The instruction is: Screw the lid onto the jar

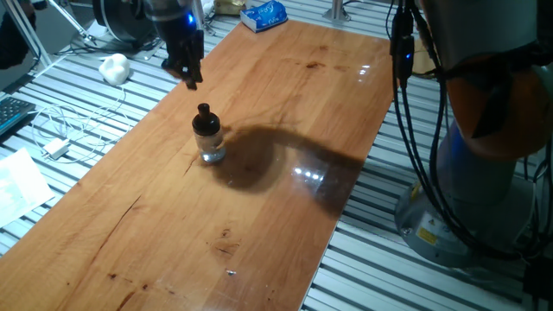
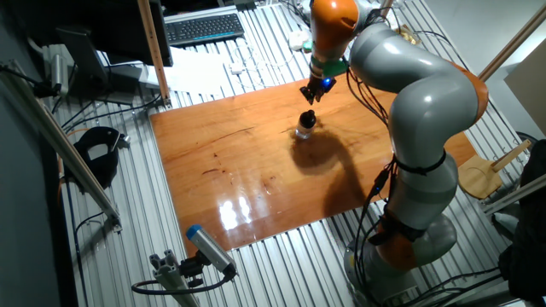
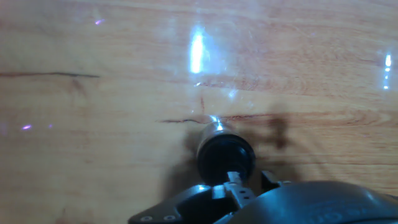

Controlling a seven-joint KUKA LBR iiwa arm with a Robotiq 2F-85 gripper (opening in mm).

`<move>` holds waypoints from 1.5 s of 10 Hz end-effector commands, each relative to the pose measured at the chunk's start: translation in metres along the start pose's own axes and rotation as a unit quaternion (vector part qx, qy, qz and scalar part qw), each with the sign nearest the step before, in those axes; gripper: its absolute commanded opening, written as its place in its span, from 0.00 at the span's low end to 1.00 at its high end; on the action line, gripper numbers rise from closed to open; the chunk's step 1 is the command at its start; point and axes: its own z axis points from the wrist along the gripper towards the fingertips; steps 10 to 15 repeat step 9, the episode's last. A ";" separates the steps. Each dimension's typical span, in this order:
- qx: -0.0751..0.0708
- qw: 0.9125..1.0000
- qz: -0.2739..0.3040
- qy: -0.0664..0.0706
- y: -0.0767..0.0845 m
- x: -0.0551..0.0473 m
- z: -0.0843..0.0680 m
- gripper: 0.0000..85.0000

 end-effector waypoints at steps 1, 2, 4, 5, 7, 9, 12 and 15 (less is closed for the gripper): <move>-0.005 1.000 -0.009 0.010 -0.002 0.000 -0.002 0.00; -0.003 1.000 -0.009 0.012 -0.001 0.000 -0.001 0.00; -0.002 1.000 -0.001 0.006 0.000 0.001 0.000 0.00; 0.001 1.000 0.000 0.005 0.000 0.001 0.000 0.00; 0.003 1.000 -0.001 0.008 -0.001 0.001 0.001 0.00; 0.003 1.000 -0.003 0.012 0.001 0.002 0.003 0.00; 0.003 1.000 -0.003 0.012 0.001 0.002 0.003 0.00; 0.003 1.000 -0.003 0.012 0.001 0.002 0.003 0.00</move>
